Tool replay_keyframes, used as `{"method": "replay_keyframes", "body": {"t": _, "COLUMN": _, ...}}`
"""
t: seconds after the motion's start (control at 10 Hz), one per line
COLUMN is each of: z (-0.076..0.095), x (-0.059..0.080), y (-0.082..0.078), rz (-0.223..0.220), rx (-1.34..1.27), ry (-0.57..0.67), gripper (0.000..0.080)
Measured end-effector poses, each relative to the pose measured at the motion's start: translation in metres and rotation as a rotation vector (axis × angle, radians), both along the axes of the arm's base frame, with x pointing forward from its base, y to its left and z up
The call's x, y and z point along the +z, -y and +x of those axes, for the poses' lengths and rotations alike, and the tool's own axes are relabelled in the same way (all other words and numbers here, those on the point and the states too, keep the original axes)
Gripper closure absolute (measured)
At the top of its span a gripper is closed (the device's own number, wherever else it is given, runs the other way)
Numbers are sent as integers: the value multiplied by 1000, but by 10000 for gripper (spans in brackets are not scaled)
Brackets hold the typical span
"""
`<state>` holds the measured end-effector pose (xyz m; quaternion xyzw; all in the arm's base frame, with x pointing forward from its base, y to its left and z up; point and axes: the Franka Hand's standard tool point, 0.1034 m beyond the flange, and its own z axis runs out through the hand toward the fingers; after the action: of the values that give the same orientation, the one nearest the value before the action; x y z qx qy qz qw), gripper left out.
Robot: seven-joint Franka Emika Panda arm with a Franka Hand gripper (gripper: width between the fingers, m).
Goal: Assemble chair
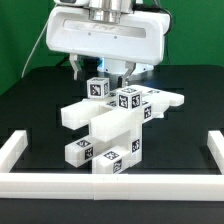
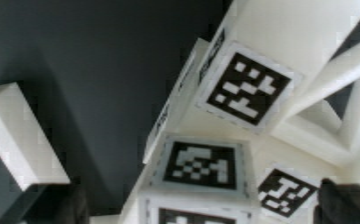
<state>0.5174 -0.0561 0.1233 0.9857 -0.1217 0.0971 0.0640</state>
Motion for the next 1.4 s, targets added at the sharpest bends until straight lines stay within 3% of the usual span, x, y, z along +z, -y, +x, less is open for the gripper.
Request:
{"method": "replay_keyframes", "body": {"t": 0.2, "z": 1, "x": 1, "y": 1, "rz": 3, "rx": -1, "ry": -3, "gripper": 151}}
{"method": "replay_keyframes", "body": {"t": 0.5, "z": 9, "x": 29, "y": 13, "rz": 171, "rx": -34, "ry": -70, "gripper": 151}}
{"method": "replay_keyframes", "body": {"t": 0.7, "z": 7, "x": 22, "y": 16, "rz": 168, "rx": -43, "ry": -72, "gripper": 151}}
{"method": "replay_keyframes", "body": {"t": 1.0, "z": 4, "x": 3, "y": 12, "rz": 117, "rx": -29, "ry": -54, "gripper": 151}}
{"method": "replay_keyframes", "body": {"t": 1.3, "z": 4, "x": -1, "y": 9, "rz": 110, "rx": -43, "ry": -50, "gripper": 151}}
{"method": "replay_keyframes", "body": {"t": 1.4, "z": 4, "x": -1, "y": 9, "rz": 110, "rx": -43, "ry": -50, "gripper": 274}}
